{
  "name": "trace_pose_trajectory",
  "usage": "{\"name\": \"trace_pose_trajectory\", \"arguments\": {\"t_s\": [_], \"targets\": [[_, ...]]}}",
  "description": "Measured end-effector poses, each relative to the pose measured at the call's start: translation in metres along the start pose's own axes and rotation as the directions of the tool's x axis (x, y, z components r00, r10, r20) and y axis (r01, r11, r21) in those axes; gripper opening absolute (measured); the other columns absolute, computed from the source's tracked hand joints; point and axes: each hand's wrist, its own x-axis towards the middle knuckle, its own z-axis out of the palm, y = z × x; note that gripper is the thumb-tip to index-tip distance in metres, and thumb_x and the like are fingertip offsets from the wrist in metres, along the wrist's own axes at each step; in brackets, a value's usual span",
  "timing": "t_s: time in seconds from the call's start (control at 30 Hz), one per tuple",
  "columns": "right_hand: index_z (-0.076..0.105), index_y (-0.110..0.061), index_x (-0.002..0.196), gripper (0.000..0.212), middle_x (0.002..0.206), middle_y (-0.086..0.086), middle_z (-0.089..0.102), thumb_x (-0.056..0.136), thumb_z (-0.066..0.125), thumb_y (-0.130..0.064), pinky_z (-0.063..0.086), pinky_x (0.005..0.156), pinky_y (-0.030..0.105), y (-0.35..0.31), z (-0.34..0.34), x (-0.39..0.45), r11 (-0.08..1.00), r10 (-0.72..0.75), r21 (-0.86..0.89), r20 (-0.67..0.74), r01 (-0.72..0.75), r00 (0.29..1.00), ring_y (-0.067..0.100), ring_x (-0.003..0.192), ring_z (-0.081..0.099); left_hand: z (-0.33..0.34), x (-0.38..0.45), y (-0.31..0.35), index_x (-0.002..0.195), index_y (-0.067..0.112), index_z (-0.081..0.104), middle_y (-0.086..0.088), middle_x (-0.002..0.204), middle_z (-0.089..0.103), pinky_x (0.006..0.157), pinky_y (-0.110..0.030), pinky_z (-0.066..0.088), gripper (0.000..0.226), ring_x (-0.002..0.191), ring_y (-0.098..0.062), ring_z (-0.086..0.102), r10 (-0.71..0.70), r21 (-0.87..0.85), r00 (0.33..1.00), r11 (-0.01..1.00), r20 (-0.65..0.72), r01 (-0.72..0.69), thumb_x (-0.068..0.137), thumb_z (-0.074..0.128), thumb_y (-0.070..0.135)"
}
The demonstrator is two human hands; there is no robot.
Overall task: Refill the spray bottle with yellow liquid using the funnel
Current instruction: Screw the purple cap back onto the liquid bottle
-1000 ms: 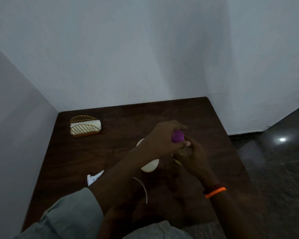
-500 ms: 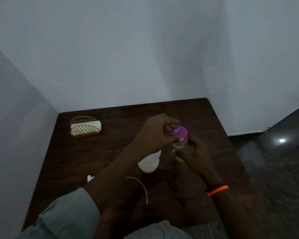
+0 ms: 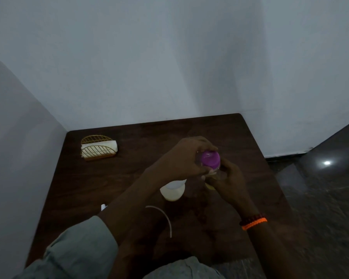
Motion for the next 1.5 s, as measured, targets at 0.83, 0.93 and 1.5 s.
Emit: {"name": "trace_pose_trajectory", "arguments": {"t_s": [0.83,0.93,1.5], "targets": [[0.066,-0.032,0.115,0.057,0.108,-0.010,0.071,0.062,0.081,-0.048,0.058,0.086,0.042,-0.005,0.002,-0.004,1.000,0.021,0.005,-0.009,-0.021,1.000,0.004,0.099,0.066,0.003,0.008,0.003,0.123,0.016,0.068,-0.002,0.112,0.063,0.089,-0.034,0.052,0.054,0.097,-0.010,0.055,-0.095,0.124,0.994,0.988,0.055,0.088,0.075,0.083,0.038],[0.065,-0.029,0.120,0.064,0.113,-0.009,0.071,0.061,0.081,-0.047,0.057,0.091,0.044,-0.004,0.002,-0.003,0.999,0.015,0.034,-0.005,-0.015,1.000,0.005,0.105,0.066,0.002,0.005,0.004,0.126,0.020,0.065,0.002,0.122,0.061,0.098,-0.028,0.045,0.054,0.112,-0.012,0.054,-0.051,0.062,0.994,0.997,0.100,0.045,0.075,0.082,0.026],[0.069,-0.026,0.110,0.039,0.106,-0.007,0.072,0.075,0.085,-0.024,0.055,0.088,0.037,-0.022,-0.009,0.003,0.996,-0.051,0.074,-0.043,0.054,0.998,0.008,0.102,0.067,-0.011,0.001,0.000,0.124,0.015,0.067,0.002,0.113,0.070,0.081,-0.013,0.051,0.054,0.093,-0.003,0.065,-0.046,-0.055,0.989,0.998,-0.143,0.039,0.074,0.086,0.025]]}}
